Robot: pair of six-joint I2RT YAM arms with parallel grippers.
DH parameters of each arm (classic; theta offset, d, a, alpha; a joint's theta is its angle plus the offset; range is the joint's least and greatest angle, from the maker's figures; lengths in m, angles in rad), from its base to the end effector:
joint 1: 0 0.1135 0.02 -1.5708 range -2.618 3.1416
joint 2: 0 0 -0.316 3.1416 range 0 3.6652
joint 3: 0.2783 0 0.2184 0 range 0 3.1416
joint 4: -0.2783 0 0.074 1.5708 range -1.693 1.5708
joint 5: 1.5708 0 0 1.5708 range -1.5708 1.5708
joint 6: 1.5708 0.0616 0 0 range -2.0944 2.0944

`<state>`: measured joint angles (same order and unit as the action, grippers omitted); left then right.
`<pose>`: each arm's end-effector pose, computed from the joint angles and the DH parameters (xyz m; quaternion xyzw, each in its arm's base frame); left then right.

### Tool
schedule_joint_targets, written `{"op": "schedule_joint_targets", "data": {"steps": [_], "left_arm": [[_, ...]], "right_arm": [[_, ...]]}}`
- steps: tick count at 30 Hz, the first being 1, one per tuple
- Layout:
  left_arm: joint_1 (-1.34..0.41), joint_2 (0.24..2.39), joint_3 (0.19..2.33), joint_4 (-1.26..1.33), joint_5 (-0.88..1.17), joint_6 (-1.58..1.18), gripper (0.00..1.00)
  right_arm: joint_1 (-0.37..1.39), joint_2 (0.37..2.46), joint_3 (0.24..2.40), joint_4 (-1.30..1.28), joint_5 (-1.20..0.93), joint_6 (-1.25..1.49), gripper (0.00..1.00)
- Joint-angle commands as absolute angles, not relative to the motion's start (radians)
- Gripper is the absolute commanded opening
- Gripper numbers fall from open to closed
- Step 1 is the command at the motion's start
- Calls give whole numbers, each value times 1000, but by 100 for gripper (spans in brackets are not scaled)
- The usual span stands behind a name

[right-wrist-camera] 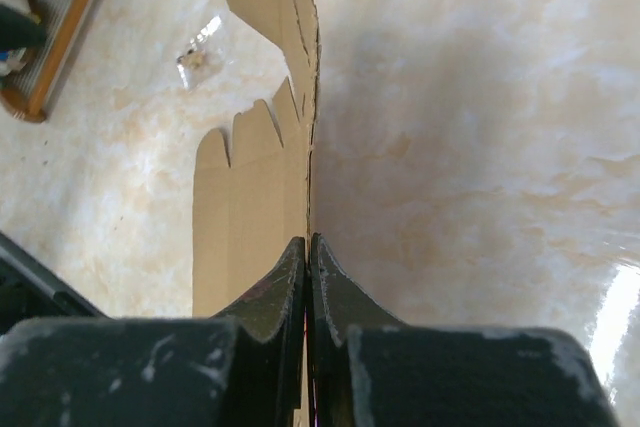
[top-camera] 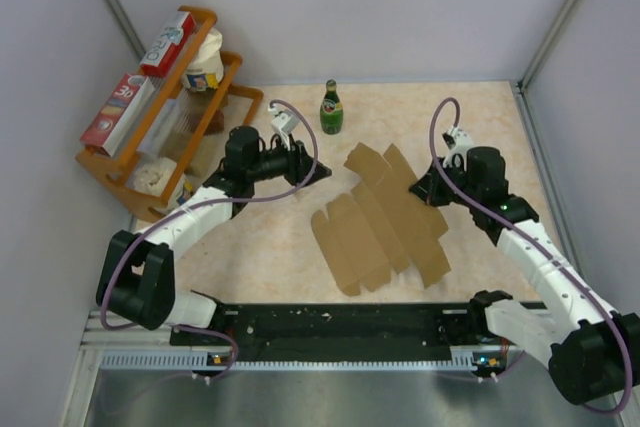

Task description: Fold the paper box

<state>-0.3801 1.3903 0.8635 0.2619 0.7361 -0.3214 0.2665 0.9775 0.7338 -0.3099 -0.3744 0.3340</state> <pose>0.2544 -0.1462 0.3393 0.2402 0.7344 -0.4632 0.4341 0.1613 0.0674 0.3140 -0.0616 0.8607 0.2968 0.4090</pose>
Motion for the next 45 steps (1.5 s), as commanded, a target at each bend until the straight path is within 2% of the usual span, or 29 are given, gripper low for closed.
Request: {"op": "schedule_joint_targets", "data": {"steps": [1, 3, 8, 19, 28, 38, 45], "left_arm": [[-377, 1370, 844, 356, 799, -367, 48], [-377, 1368, 836, 362, 801, -371, 48], [-377, 1364, 825, 373, 804, -379, 48], [-377, 1332, 773, 353, 816, -371, 46], [-376, 1290, 779, 262, 796, -313, 46], [-377, 1370, 775, 371, 853, -388, 41], [-379, 1361, 799, 359, 862, -376, 41]], "right_arm": [[272, 957, 795, -331, -207, 380, 0], [273, 927, 773, -316, -176, 414, 0], [272, 853, 695, -210, -274, 365, 0], [273, 922, 695, -210, -451, 328, 0], [285, 959, 727, -334, -278, 334, 0], [294, 930, 652, -350, -134, 560, 0], [380, 951, 681, -333, -184, 356, 0]]}}
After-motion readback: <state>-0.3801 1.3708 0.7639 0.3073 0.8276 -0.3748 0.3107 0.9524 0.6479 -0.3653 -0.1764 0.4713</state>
